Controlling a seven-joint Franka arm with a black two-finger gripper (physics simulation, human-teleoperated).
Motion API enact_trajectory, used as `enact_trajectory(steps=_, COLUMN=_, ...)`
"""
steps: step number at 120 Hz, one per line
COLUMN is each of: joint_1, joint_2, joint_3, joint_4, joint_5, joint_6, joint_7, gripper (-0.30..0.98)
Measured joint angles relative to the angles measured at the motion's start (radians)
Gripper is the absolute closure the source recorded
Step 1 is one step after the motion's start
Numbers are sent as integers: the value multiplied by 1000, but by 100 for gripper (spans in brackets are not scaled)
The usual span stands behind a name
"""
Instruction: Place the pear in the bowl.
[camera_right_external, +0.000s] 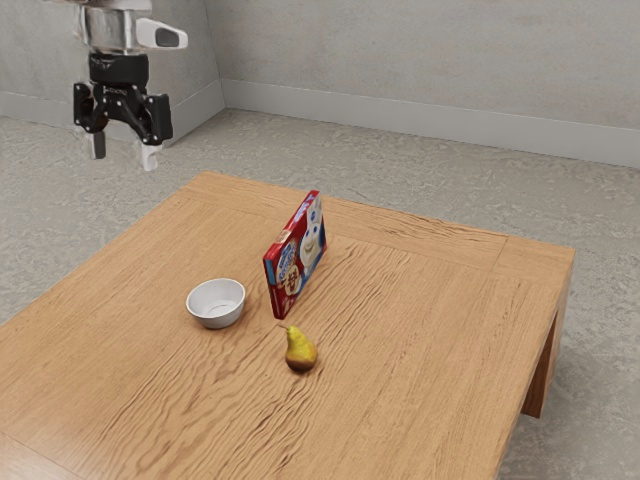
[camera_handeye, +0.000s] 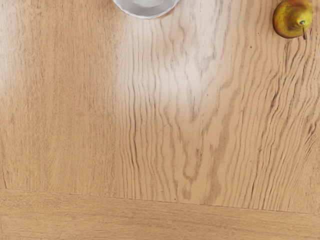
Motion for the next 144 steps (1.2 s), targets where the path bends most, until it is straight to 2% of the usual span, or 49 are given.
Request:
enact_trajectory(steps=16, joint_1=-56, joint_2=-10, joint_3=-94, joint_4=-17, joint_5=36, joint_6=118, joint_7=-22, gripper=0)
enact_trajectory(steps=20, joint_1=-63, joint_2=-41, joint_3=-108, joint_4=-89, joint_5=42, joint_6=164, joint_7=-26, gripper=0)
enact_trajectory(steps=26, joint_1=-76, joint_2=-146, joint_3=-129, joint_4=-319, joint_5=47, joint_6=282, joint_7=-32, gripper=0)
enact_trajectory(steps=31, joint_1=-69, joint_2=-199, joint_3=-145, joint_4=-451, joint_5=49, joint_6=382, joint_7=-36, gripper=0)
enact_trajectory(steps=57, joint_1=-35, joint_2=-392, joint_3=-141, joint_4=-1080, joint_5=21, joint_6=1116, joint_7=-4, gripper=0)
enact_trajectory(steps=77, joint_1=-32, joint_2=-444, joint_3=-137, joint_4=-1434, joint_5=18, joint_6=1682, joint_7=17, gripper=0)
enact_trajectory(steps=88, joint_1=-34, joint_2=-418, joint_3=-127, joint_4=-1493, joint_5=19, joint_6=1901, joint_7=27, gripper=0)
enact_trajectory(steps=105, joint_1=-34, joint_2=-342, joint_3=-125, joint_4=-1537, joint_5=18, joint_6=2127, joint_7=37, gripper=0)
enact_trajectory(steps=126, joint_1=-35, joint_2=-128, joint_3=-150, joint_4=-1491, joint_5=4, joint_6=2263, joint_7=38, gripper=0)
enact_trajectory(steps=144, joint_1=-37, joint_2=-7, joint_3=-190, joint_4=-1389, joint_5=-1, joint_6=2315, joint_7=33, gripper=0)
